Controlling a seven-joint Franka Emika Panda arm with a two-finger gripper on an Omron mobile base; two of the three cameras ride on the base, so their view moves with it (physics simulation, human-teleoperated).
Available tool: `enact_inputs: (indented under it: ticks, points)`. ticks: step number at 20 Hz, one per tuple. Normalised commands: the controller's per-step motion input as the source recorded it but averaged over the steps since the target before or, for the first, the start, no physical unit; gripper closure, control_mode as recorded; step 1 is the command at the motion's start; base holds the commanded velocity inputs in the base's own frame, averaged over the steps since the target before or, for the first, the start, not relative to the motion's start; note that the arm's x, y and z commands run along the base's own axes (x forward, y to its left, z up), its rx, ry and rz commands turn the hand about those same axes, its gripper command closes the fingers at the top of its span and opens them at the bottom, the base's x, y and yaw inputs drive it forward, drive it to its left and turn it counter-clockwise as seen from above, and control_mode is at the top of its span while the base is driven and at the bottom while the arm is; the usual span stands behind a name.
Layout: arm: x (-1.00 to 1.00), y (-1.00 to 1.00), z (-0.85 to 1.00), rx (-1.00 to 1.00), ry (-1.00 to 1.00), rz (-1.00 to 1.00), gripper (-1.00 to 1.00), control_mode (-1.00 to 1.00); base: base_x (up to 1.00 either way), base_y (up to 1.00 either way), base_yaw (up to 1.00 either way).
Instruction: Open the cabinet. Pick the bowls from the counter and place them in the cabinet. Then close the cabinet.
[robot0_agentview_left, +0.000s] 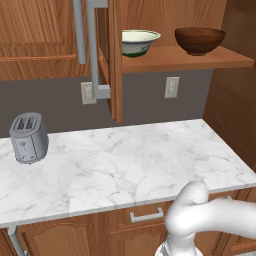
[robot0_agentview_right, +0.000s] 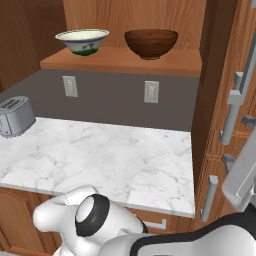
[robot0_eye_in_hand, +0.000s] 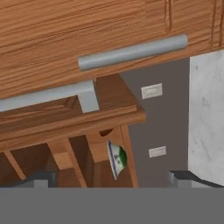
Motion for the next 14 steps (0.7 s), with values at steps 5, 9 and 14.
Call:
enact_inputs:
  ticks: [5,9,14]
  points:
    - [0.47,-0.20,-0.15,0.00,0.00,0.09,-1.00,-1.00,0.00,0.00,0.00]
    - [0.38,-0.32,-0.22,0.00,-0.02,0.06,-1.00,-1.00,0.00,0.00,0.00]
    - [0.33,-0.38,-0.20,0.00,-0.05,0.05,-1.00,-1.00,0.00,0.00,0.00]
